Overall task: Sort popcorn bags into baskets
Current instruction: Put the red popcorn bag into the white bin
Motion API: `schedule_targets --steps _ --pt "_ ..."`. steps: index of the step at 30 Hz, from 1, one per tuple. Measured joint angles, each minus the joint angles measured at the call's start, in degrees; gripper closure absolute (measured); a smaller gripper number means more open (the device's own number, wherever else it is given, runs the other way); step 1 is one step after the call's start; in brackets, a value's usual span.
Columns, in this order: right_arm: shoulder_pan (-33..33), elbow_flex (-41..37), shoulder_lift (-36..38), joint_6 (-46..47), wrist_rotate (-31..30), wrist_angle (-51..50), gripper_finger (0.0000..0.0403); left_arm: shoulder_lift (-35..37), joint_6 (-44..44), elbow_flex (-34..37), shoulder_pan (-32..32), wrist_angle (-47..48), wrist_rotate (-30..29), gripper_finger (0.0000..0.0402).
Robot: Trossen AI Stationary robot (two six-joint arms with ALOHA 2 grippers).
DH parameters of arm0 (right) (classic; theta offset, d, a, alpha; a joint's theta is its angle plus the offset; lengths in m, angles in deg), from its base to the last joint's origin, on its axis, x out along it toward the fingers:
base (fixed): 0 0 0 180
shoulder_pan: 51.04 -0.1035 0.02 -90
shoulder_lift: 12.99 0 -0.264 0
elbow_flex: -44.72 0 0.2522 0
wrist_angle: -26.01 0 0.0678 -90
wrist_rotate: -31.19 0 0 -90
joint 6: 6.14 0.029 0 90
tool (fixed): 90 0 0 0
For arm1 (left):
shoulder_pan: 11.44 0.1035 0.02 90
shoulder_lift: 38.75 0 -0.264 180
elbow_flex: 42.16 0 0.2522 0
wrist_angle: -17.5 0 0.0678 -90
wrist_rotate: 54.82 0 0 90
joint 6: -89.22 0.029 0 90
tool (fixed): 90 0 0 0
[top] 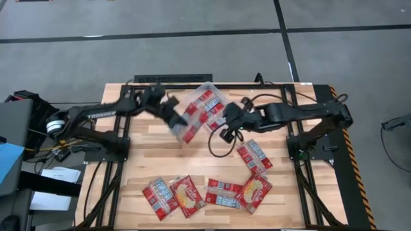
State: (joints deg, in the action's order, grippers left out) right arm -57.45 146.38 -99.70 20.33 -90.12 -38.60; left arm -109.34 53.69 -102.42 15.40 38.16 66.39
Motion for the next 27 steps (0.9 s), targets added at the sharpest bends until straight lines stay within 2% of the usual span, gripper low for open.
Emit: schedule_targets --steps 3,6,10,14,20,27 --pt "-1.2 0.0 1.0 3.7 -3.2 -2.3 0.0367 -6.6 8.7 -9.5 4.4 8.9 0.4 0.0396" --pt "-2.8 -0.1 1.2 6.2 -4.7 -5.1 0.0366 -14.8 14.9 -18.7 7.2 11.9 2.4 0.0396" --pt "-4.3 0.0 0.8 9.2 -4.7 -6.8 0.0377 -26.9 20.7 -29.2 8.5 18.2 2.7 0.0396" --pt "-6.1 -0.1 0.1 12.5 -4.7 -8.9 0.0388 -35.1 24.1 -38.3 8.6 21.5 2.6 0.0397" --pt "-8.9 -0.1 -0.4 18.2 -5.7 -12.0 0.038 -42.3 25.1 -45.6 8.2 23.6 1.7 0.0397" --pt "-11.4 -0.1 -0.3 24.2 -9.5 -16.3 0.0368 -45.9 25.0 -46.0 6.3 23.0 1.0 0.0397"
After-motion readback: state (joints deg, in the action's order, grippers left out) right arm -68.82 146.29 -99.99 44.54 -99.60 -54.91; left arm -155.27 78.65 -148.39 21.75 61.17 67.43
